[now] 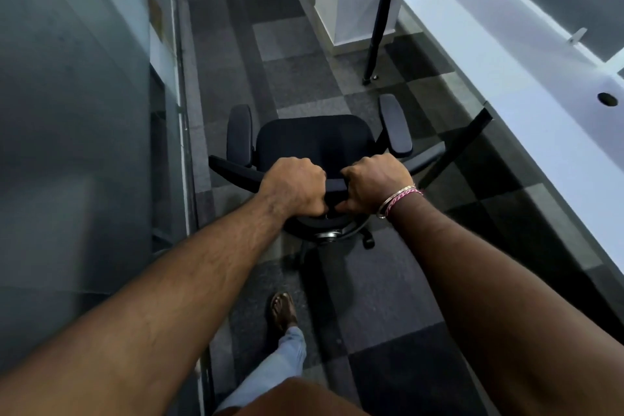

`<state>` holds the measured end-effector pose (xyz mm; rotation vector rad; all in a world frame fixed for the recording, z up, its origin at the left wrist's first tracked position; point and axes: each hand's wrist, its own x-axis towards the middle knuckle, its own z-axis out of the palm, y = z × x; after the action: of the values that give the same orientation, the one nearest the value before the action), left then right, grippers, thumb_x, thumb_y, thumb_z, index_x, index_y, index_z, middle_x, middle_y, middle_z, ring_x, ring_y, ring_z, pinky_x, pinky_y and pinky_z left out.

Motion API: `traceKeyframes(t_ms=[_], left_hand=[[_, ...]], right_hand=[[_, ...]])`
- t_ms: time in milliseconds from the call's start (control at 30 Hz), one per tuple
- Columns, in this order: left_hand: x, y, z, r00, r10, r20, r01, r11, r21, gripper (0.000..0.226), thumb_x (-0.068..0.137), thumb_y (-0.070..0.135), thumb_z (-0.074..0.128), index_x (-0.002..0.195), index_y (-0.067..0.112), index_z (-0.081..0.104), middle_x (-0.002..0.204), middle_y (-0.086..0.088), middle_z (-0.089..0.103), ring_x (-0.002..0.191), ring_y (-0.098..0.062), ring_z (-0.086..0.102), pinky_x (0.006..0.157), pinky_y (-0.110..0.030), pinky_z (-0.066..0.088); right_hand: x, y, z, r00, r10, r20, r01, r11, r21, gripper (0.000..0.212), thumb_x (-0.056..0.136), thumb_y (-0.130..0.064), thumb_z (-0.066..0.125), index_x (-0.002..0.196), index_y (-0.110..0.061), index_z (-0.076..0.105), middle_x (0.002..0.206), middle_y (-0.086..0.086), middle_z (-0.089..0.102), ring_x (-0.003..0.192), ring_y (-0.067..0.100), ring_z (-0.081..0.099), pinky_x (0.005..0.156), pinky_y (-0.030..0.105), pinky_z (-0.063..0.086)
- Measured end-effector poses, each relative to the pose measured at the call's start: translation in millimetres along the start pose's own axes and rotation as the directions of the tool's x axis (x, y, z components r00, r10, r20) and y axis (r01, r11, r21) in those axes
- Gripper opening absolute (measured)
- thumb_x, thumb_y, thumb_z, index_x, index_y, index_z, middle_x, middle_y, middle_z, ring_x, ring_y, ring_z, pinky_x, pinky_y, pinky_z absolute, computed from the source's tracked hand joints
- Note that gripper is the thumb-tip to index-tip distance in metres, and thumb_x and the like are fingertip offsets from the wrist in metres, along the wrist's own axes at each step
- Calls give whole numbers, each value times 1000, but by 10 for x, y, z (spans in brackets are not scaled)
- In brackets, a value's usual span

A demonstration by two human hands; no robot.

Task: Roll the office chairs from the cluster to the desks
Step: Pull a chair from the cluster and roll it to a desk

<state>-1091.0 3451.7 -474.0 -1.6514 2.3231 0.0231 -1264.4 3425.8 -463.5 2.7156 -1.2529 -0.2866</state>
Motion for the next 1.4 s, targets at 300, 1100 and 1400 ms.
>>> traceKeyframes(t_ms=[300,1100,1400], left_hand=[[1037,-934,-80,999,-31,34,33,999,-37,41,78,67,56,93,31,70,67,8,60,62,-16,60,66,-38,58],[3489,-3231,-433,949,-227,218,256,960,-113,29,82,56,66,107,41,67,81,12,65,76,-14,62,74,-36,56],[4338,-3796,-551,941,-279,190,302,948,-104,34,80,60,65,106,40,70,82,10,67,74,-16,63,69,-33,53]], right_hand=[[1430,467,28,999,-42,15,42,999,6,53,72,-79,53,84,-28,64,77,-5,66,69,22,66,56,30,38],[4836,1568,-108,972,-219,-88,225,972,62,37,84,-64,57,80,-27,60,78,-2,67,67,23,65,57,31,43],[5855,2091,-106,952,-285,-114,294,954,67,43,81,-69,53,72,-27,50,70,-4,62,55,22,53,55,30,43]])
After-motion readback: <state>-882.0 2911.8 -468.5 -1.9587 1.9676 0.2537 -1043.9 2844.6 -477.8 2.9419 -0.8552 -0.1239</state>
